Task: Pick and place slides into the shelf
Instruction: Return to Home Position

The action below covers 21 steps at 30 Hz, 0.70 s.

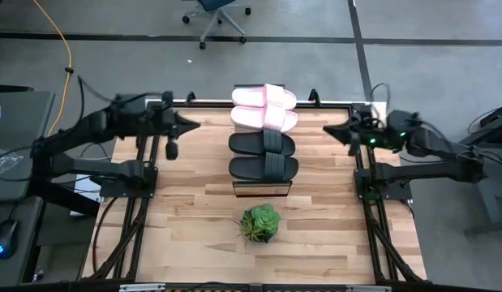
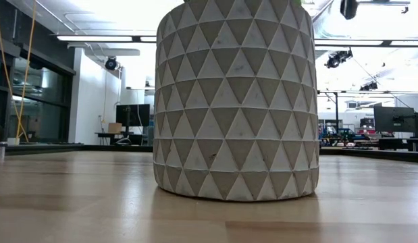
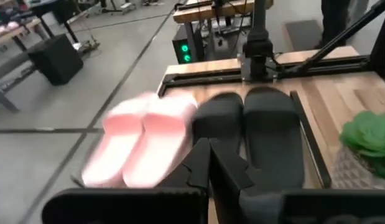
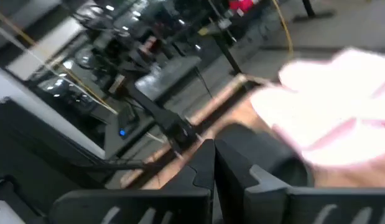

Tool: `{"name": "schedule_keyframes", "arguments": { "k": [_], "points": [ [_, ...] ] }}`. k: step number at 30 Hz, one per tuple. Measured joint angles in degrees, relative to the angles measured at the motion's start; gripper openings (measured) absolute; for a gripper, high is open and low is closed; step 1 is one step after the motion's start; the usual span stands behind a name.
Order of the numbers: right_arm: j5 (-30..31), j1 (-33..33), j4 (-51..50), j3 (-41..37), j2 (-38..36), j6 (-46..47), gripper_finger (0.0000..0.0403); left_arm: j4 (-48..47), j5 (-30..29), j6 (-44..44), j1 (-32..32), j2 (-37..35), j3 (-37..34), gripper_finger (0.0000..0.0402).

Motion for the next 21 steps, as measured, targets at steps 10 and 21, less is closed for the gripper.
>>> {"name": "schedule_keyframes", "arguments": {
  "k": [10,21],
  "points": [
    [1.09,1.6,-1.23,-14.54,-2.01,11.58,0.0,-0.53,-1.89,-5.94,0.0,-16.76,-21.33,0.0],
    [3.56,-0.59,-2.95,-16.32,-2.25,14.01,0.0,-0.67,-3.31,-5.84,0.04,-14.6,-23.91,0.0]
  ]
}}
